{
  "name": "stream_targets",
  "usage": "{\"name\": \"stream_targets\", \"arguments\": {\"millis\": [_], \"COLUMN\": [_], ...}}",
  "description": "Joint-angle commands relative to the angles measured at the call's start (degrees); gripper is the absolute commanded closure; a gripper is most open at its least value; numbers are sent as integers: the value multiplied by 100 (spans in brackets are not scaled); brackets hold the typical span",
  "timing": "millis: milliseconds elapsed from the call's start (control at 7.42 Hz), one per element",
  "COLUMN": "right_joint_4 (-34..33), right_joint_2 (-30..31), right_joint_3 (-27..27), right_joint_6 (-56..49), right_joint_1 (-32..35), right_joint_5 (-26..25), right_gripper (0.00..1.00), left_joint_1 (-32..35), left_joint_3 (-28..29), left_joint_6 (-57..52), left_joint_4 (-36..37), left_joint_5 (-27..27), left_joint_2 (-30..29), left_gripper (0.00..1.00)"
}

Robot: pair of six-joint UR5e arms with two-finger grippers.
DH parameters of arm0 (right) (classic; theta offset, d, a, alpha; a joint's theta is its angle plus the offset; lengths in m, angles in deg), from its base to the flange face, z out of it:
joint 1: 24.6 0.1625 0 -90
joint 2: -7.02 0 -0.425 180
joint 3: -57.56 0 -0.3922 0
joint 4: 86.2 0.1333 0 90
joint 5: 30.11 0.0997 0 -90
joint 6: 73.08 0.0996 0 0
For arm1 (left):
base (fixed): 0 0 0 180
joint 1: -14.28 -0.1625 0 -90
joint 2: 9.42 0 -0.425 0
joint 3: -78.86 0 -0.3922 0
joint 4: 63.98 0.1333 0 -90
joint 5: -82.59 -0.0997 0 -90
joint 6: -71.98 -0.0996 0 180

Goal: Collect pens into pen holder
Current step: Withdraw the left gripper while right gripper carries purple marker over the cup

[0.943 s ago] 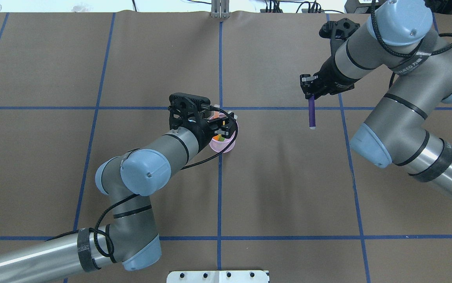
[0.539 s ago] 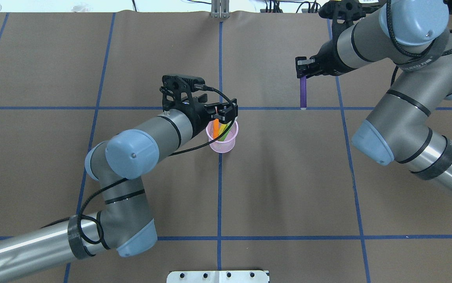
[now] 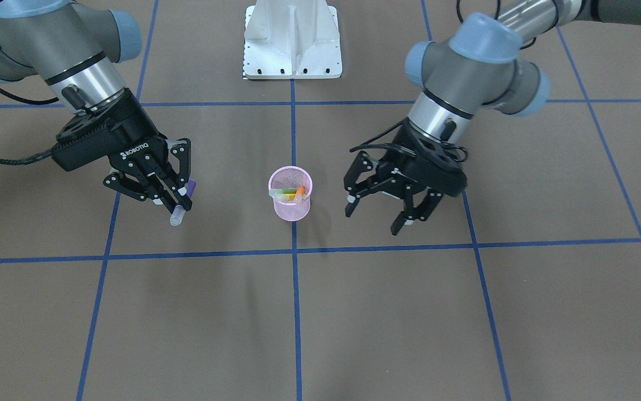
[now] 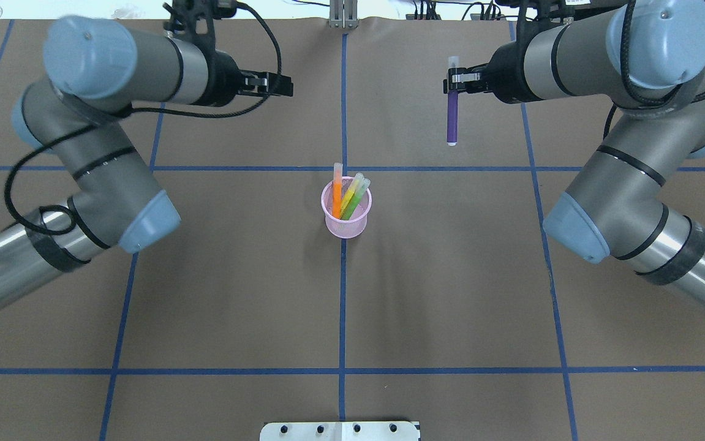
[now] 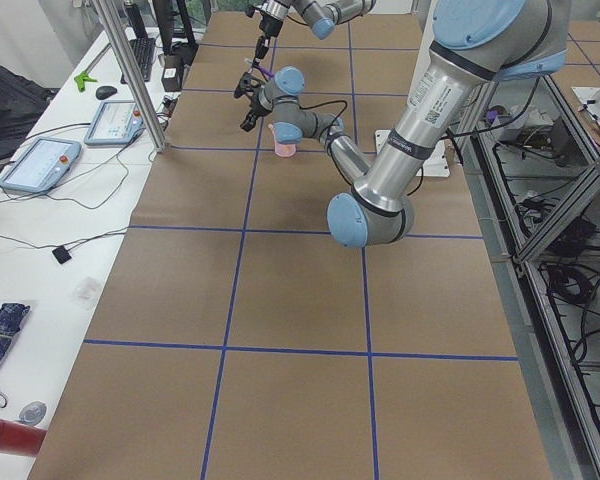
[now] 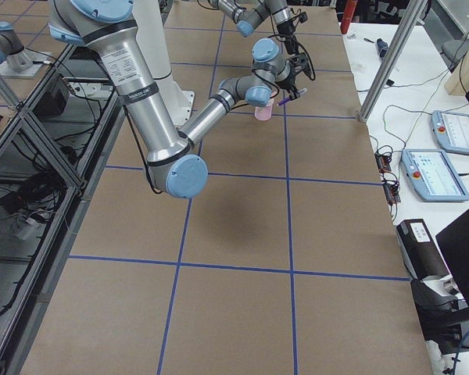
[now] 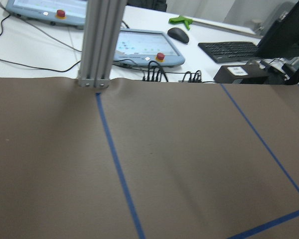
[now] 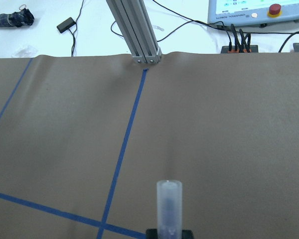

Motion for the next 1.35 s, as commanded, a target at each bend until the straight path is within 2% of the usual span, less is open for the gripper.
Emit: {"name": "stream_targets", "arguments": {"millis": [0,135,269,404,674,1212], "right_joint_4": [853,925,1100,1685,1980,1963], "right_joint_2": [45,20,2,54,54,10], "right_joint_3": [-40,-49,-49,-110,-364,-611], "right_joint_6": [-1,-1,16,-1,-27,-598], "right_joint_1": [-779,-957,-1116,-1370,-1932,-2172], "right_joint_5": [-1556,-1965,-2160,-2406,-3064,-3191], "right_gripper": [100,100,100,100,100,100], "left_joint_1": [551,604,631,666,727,772], "left_joint_3": [73,108,151,161,230,371], "left_joint_6": [-531,-594,-595,-595,-604,-683], "left_joint_4": [200,200,191,182,156,129], "left_joint_5": [712,712,720,721,729,747], "left_joint_2": [352,433,477,495,574,574], "left_gripper": [10,10,10,11,11,11]}}
